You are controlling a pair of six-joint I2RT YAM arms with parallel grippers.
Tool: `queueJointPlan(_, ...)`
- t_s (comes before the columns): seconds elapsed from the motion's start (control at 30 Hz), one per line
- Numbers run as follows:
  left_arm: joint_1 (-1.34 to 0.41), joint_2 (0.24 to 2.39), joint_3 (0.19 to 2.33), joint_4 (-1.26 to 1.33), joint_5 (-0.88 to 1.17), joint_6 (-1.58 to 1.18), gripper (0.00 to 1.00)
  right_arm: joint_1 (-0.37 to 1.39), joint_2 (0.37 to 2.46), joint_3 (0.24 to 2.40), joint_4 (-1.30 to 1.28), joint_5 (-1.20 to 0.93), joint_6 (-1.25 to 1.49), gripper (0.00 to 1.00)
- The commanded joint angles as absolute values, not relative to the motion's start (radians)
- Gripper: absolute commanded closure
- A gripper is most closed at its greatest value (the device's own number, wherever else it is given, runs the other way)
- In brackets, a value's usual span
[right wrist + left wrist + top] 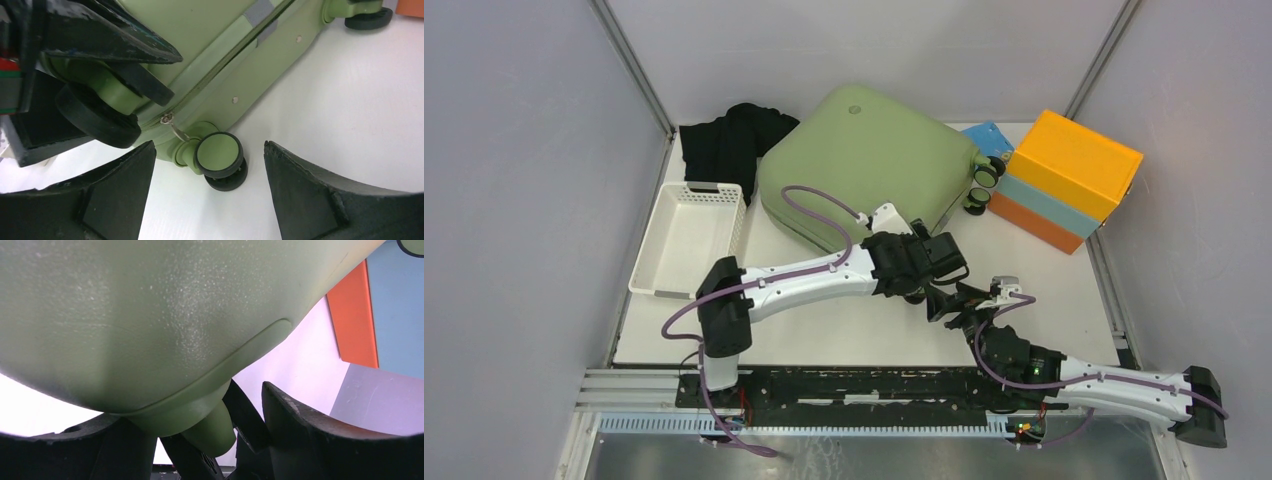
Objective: Open, take out, and arrange the luggage
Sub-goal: Adjust the luggage at the center of the board.
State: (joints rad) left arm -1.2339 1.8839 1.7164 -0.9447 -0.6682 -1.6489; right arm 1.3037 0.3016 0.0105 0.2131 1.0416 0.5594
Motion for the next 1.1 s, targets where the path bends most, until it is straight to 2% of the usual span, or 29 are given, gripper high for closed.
queueJointPlan(0.0,-1.212,1.797,1.668,-0.891,-0.723,-1.575,0.73,1.309,0.265,-0.277,0.306,0.985,0.462,0.14)
queueJointPlan(0.23,-1.212,1.683,1.559,-0.868,-0.764,-1.486,0.78,1.308,0.289,-0.301,0.427,0.892,0.377,0.15)
queueJointPlan(0.53,-1.204,1.519,1.412,-0.822,-0.811,-1.382,0.79,1.309,0.512,-0.304,0.655,0.763,0.303,0.16)
queueJointPlan(0.7,-1.197,1.437,1.335,-0.771,-0.815,-1.311,0.79,1.309,0.706,-0.312,0.866,0.710,0.226,0.18)
queueJointPlan(0.87,-1.191,1.365,1.258,-0.720,-0.807,-1.264,0.79,1.316,0.949,-0.343,1.250,0.654,0.097,0.27)
queueJointPlan(1.07,-1.185,1.310,1.189,-0.633,-0.769,-1.211,0.79,1.358,1.266,-0.299,1.611,0.659,-0.078,0.30)
